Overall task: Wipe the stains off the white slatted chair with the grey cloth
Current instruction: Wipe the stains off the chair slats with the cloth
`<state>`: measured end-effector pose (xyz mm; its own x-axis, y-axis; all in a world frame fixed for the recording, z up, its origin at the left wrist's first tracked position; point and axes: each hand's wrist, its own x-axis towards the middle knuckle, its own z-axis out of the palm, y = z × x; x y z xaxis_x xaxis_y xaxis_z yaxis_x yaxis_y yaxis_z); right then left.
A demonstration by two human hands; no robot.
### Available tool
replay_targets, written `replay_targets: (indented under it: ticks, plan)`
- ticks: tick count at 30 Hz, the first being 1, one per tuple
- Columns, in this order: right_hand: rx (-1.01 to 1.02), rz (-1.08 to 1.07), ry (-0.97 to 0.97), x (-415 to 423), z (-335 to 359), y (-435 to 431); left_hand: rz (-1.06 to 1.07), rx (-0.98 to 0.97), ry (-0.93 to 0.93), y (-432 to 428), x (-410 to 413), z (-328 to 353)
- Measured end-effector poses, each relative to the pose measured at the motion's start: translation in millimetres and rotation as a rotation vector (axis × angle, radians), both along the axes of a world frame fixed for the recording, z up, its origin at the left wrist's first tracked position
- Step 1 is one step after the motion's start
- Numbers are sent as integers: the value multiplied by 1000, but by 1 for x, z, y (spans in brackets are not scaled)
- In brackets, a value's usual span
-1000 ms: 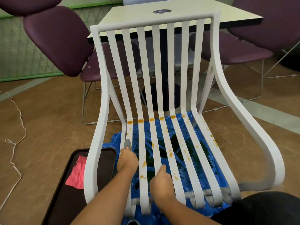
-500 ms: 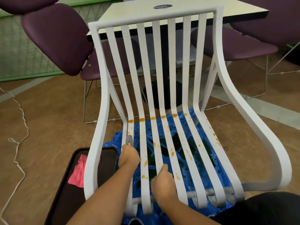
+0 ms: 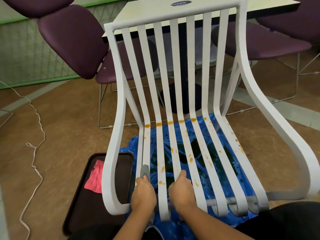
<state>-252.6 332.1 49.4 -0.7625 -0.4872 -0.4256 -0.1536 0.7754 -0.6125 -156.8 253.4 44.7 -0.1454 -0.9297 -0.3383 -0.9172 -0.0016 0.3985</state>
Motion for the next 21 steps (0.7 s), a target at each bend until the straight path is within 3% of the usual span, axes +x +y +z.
replay_targets:
  ticks: [14, 17, 21]
  plan:
    - [-28, -3, -35, 0, 4, 2, 41, 74, -1, -64, -67, 22]
    - [-34, 0, -36, 0, 4, 2, -87, 45, -110, -83, -82, 20]
    - [-16, -2, -51, -3, 4, 1, -54, 83, -112, -105, -105, 27]
